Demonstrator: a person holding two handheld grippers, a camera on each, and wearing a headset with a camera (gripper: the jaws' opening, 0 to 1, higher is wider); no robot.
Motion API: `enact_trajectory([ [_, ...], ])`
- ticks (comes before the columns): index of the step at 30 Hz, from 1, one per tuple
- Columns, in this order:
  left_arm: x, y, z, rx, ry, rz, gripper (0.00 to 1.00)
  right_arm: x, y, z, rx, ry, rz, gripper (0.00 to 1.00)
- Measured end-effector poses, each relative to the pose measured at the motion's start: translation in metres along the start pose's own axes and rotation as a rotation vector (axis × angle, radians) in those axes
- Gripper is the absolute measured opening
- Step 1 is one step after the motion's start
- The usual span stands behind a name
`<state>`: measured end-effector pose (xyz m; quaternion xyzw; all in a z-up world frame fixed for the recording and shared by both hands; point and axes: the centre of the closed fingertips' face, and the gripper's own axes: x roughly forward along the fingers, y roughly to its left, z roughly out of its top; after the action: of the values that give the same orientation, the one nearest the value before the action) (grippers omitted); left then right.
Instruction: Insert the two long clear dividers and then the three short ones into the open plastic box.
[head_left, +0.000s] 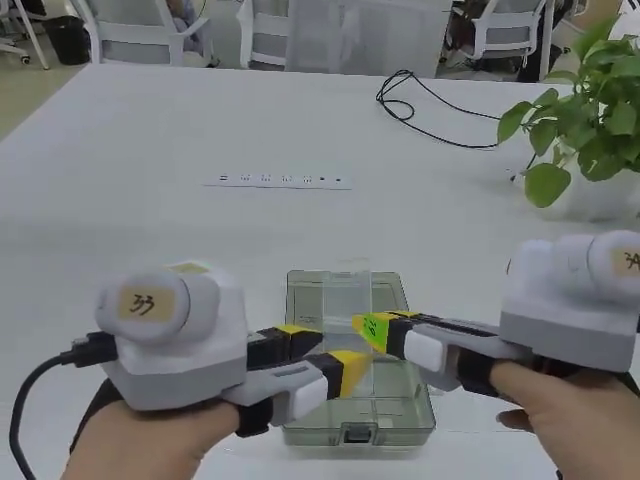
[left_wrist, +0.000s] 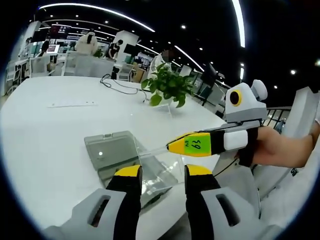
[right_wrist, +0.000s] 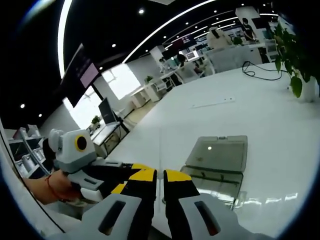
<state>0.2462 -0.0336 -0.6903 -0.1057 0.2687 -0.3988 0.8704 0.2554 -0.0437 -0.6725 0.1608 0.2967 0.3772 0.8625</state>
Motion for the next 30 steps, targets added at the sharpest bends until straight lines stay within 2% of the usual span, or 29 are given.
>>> enact_trajectory([
  [7,0.0,-0.001,-0.003,0.028,0.01,-0.017,0.34,-0.002,0.0,0.002,0.006,0.0,-0.002,0.07],
  [14,-0.008,0.007,-0.008,0.082,0.016,-0.031,0.44,-0.007,-0.007,0.01,-0.001,0.001,-0.019,0.07],
  [16,-0.009,0.011,-0.009,0.097,0.015,-0.035,0.49,-0.008,-0.009,0.01,0.0,0.006,-0.028,0.07],
  [22,-0.016,0.02,-0.014,0.202,0.033,-0.06,0.62,-0.012,-0.015,0.01,-0.004,0.023,-0.053,0.07],
  [30,-0.024,0.032,-0.026,0.327,0.067,-0.101,0.92,-0.016,-0.029,0.016,0.023,0.049,-0.089,0.07],
])
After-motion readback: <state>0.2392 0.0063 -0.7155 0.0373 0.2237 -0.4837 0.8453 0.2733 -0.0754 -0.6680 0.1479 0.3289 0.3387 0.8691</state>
